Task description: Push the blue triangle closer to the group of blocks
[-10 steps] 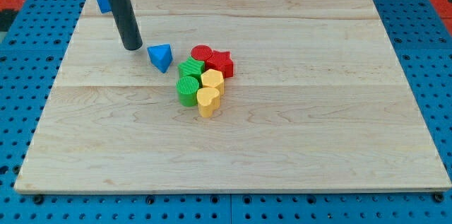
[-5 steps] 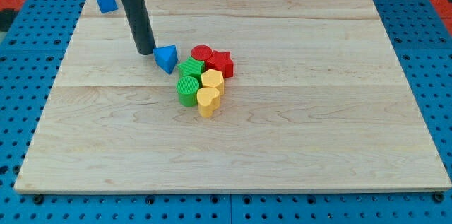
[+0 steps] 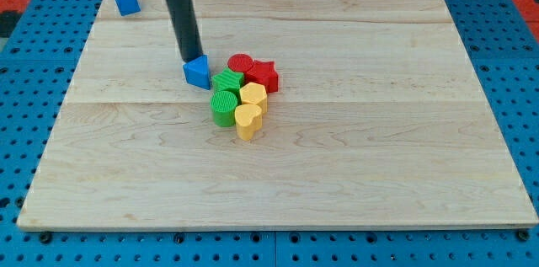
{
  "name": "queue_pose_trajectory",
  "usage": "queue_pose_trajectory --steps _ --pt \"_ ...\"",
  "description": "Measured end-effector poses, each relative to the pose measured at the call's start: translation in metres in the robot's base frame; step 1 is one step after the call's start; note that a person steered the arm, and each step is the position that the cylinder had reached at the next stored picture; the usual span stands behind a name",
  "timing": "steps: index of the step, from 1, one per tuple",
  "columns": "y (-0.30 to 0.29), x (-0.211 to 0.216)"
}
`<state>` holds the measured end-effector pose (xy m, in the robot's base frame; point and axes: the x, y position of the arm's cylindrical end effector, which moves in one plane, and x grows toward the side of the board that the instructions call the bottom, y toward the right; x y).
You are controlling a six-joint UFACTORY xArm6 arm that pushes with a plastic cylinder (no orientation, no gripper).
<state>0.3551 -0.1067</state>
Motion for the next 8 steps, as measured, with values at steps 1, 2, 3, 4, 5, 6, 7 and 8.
queue_pose_trajectory --steps 1,2,3,4,5,6,7,8 --pt "0.008 0.015" --pt "0.008 0.028" --pt "-0.014 0.020" --pt "-0.077 0.032" --pt "-0.071 0.063" --pt "-0.037 0.073" --pt "-0.004 0.074" --pt "0.010 0.074"
